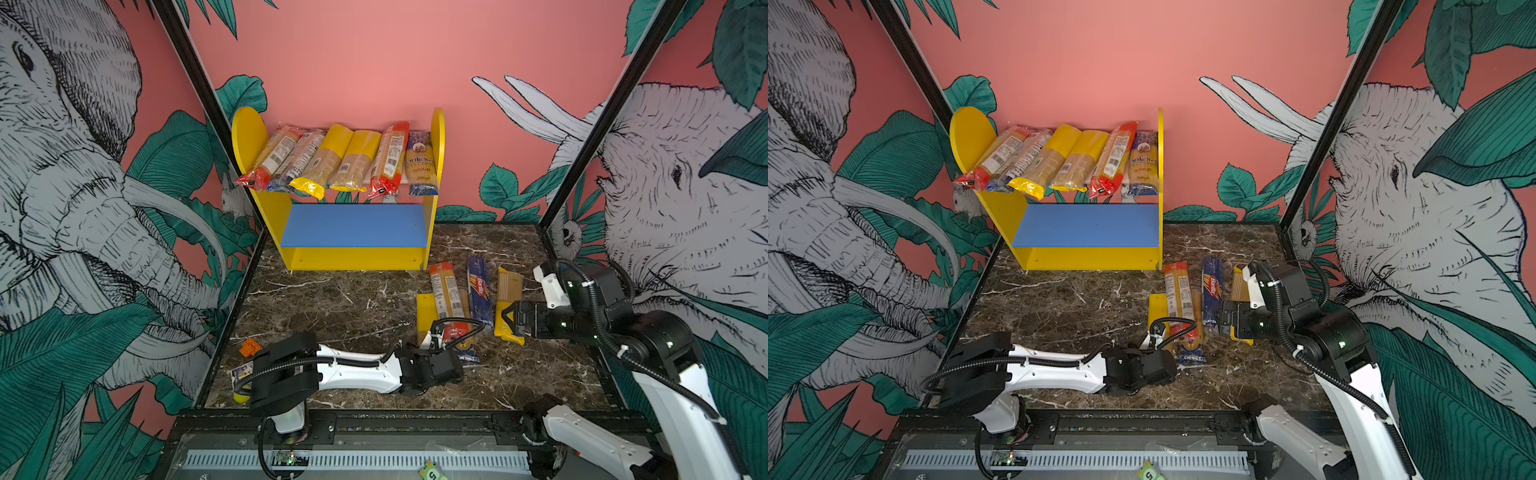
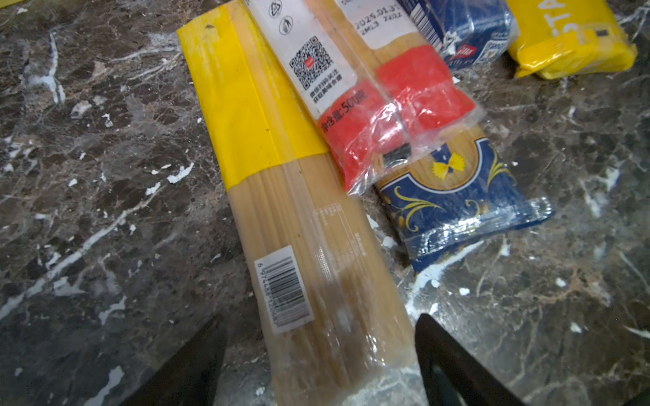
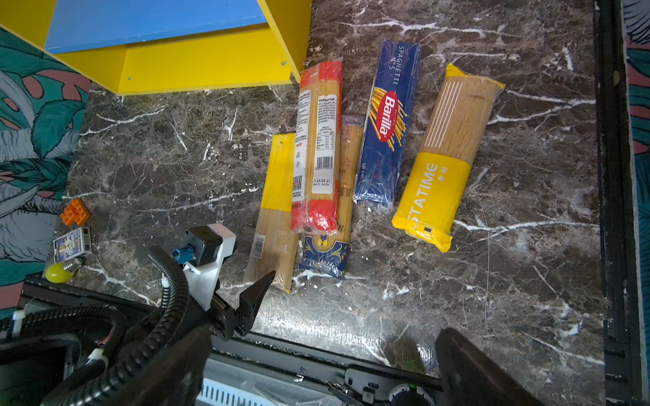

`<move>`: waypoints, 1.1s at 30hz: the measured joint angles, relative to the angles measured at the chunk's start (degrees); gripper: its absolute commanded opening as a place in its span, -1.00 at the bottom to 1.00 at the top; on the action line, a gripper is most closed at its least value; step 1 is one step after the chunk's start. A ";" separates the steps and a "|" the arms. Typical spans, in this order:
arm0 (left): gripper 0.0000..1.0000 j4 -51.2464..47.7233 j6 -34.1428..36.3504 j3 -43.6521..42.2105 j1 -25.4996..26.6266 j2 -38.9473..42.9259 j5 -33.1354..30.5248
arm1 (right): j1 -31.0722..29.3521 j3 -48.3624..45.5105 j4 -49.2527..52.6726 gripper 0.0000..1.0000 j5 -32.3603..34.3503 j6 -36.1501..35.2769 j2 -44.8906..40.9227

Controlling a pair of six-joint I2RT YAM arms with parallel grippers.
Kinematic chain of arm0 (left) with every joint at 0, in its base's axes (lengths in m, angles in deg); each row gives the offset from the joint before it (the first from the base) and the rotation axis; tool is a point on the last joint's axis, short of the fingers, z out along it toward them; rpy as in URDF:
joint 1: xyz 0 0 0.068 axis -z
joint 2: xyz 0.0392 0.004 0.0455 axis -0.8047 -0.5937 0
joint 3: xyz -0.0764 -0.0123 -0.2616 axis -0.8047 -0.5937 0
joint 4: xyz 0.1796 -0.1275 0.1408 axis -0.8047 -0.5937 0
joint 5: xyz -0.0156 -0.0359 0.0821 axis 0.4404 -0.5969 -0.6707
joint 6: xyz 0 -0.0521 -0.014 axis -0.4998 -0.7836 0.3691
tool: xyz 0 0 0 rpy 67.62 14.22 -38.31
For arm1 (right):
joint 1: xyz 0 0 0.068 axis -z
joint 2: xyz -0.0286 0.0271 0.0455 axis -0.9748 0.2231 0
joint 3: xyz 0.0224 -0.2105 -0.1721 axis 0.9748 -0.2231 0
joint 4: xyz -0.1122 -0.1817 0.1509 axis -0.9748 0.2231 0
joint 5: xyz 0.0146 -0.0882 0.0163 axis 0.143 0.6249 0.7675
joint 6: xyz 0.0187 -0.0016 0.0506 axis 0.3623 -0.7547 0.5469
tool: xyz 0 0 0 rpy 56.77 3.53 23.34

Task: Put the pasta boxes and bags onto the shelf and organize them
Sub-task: 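Lower the left gripper onto the yellow-banded spaghetti bag and grasp it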

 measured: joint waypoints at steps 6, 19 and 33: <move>0.72 -2.49 -4.59 1.92 1.55 -3.34 -2.38 | 0.00 -0.81 3.10 0.98 -0.85 -1.40 -3.67; 0.79 -2.43 -7.69 2.95 1.75 -7.19 -4.52 | -1.75 -1.38 6.56 0.98 0.35 -2.91 -5.49; 0.82 4.04 -7.13 2.03 -0.55 -10.05 -0.74 | -1.77 -3.69 5.16 0.98 0.68 -3.06 -2.60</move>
